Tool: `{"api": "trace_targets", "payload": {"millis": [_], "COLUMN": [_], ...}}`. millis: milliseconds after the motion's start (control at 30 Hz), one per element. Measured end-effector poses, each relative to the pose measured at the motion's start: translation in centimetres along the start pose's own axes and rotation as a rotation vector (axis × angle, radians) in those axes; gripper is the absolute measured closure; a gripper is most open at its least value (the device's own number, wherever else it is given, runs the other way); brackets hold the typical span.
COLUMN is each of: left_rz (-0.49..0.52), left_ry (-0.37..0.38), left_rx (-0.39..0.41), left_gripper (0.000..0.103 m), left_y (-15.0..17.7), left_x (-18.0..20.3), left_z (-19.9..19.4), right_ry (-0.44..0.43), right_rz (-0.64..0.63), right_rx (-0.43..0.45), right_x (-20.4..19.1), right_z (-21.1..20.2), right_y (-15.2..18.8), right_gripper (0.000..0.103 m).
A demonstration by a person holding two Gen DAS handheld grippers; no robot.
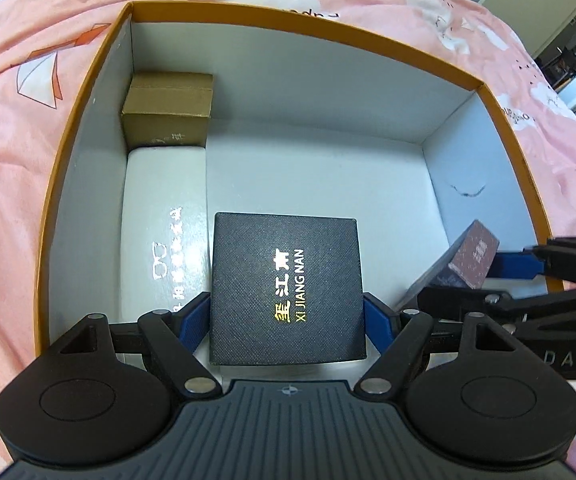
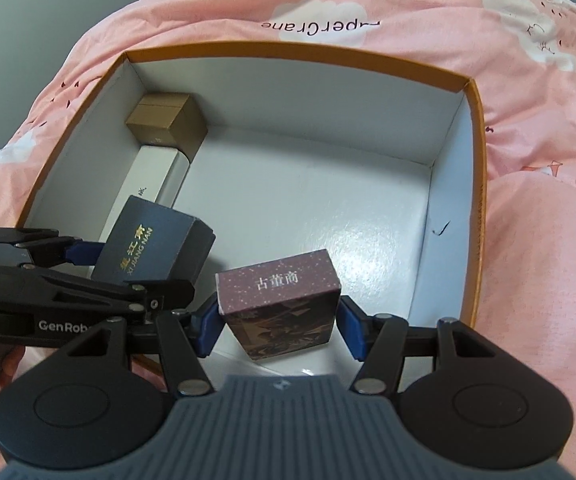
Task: Organize objects
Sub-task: 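Lower the black box into the orange box and open the left tool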
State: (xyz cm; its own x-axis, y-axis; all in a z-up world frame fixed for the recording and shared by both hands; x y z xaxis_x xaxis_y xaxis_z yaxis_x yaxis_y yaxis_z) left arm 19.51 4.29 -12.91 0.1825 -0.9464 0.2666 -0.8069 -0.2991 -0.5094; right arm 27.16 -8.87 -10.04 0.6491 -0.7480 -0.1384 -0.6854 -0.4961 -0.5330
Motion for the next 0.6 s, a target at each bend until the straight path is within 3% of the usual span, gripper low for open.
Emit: {"api": "trace_targets", "payload": {"millis": [600], "left_rz": [-0.043], "left_ry": [0.047], "left_rx": [0.012], "left_gripper": [0.010], "left_y": [-0.2], "left_x": [-1.3], "left_z": [-0.8], "right_ry": [-0.048], "right_rz": [0.069], "right_rx": [-0.032], "right_x": [0.8], "right_z": [0.6], "right_y": [0.1], "right_gripper": [0.041]}}
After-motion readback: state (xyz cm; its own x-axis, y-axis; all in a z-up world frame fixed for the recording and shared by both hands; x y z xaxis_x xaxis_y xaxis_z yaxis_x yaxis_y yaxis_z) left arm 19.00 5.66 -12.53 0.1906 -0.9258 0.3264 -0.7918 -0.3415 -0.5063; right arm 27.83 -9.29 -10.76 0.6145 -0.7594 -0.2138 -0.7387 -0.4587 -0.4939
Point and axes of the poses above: each gripper's, at about its wrist camera, not at the fingertips, and z roughly the way its jaws point, x to its right, y to its underside, the point moved 6 cm from there along z, roughly the way its jaws point, and after that the axes turned 10 degrees about x, right-handed, at the moved point
